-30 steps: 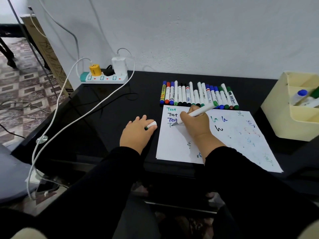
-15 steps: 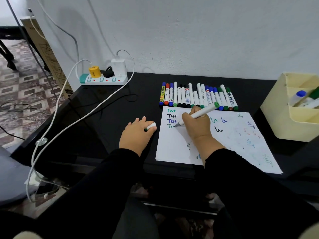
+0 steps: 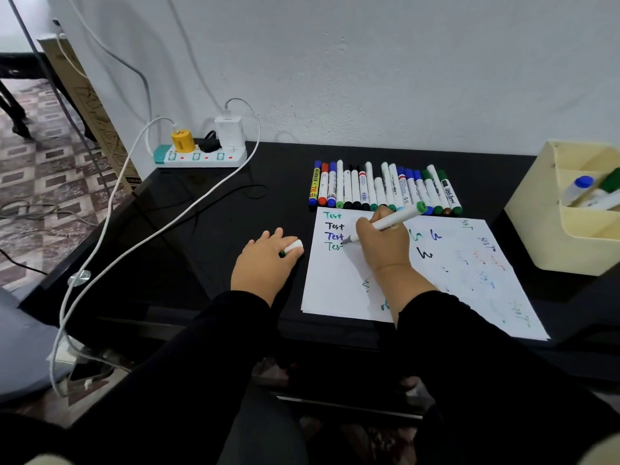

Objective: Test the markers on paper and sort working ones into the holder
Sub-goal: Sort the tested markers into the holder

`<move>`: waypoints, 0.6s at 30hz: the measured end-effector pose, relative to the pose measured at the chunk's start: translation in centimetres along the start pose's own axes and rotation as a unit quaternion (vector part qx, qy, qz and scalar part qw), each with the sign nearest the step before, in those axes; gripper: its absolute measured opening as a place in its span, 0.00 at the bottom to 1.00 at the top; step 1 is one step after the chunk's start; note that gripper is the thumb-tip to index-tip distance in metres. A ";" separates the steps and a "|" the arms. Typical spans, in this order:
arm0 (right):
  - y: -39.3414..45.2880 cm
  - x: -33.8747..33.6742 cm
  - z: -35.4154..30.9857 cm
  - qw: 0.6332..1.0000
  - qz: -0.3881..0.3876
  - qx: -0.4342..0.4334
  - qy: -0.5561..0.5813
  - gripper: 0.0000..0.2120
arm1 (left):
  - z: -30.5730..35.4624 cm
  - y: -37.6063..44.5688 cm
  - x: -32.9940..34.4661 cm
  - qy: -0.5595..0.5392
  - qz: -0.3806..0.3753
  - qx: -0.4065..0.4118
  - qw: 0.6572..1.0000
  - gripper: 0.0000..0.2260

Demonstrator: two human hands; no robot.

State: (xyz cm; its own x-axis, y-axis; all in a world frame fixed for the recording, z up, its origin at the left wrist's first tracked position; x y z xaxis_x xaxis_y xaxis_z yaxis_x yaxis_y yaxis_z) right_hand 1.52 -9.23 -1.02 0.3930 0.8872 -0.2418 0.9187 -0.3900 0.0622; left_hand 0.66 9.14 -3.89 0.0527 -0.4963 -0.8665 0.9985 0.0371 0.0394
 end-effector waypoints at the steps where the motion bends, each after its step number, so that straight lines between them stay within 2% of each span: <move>1: 0.0 0.0 0.0 1.000 -0.005 0.001 0.001 0.16 | 0.0 0.0 0.0 -0.002 0.000 0.000 1.000 0.15; 4: 0.1 -0.2 0.0 0.998 0.006 0.035 0.054 0.17 | 0.0 0.0 0.0 -0.008 -0.001 -0.004 1.000 0.16; 8: 1.1 -0.5 0.0 0.982 0.037 0.132 0.133 0.15 | 0.1 -0.1 -0.2 -0.014 -0.016 -0.010 1.000 0.16; 12: 2.1 -1.0 -0.6 0.964 -0.016 0.232 0.131 0.09 | 0.6 -0.8 -1.1 -0.069 -0.030 -0.014 0.997 0.16; 16: 2.5 -1.7 -1.3 0.960 -0.051 0.218 0.167 0.11 | 2.1 -1.7 -2.5 -0.109 -0.011 0.007 0.994 0.16; 18: 2.4 -2.0 -2.3 0.956 -0.050 0.191 0.218 0.12 | 3.3 -2.0 -3.3 -0.169 0.005 0.014 0.986 0.15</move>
State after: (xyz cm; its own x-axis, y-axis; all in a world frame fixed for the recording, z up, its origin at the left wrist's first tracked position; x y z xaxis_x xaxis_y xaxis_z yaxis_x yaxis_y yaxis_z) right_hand 3.02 -11.38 1.84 0.3591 0.9107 0.2043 0.9039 -0.2849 -0.3191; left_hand -1.52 7.86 0.51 0.0593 -0.7562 -0.6517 0.9976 0.0220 0.0652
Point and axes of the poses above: each hand's wrist, its own y-axis towards the middle knuckle, its own x-axis out of the palm, z = x × y, the point moved 2 cm from there along y, towards the middle knuckle, and after that the axes turned 3 degrees about z, right-handed, at the moved point
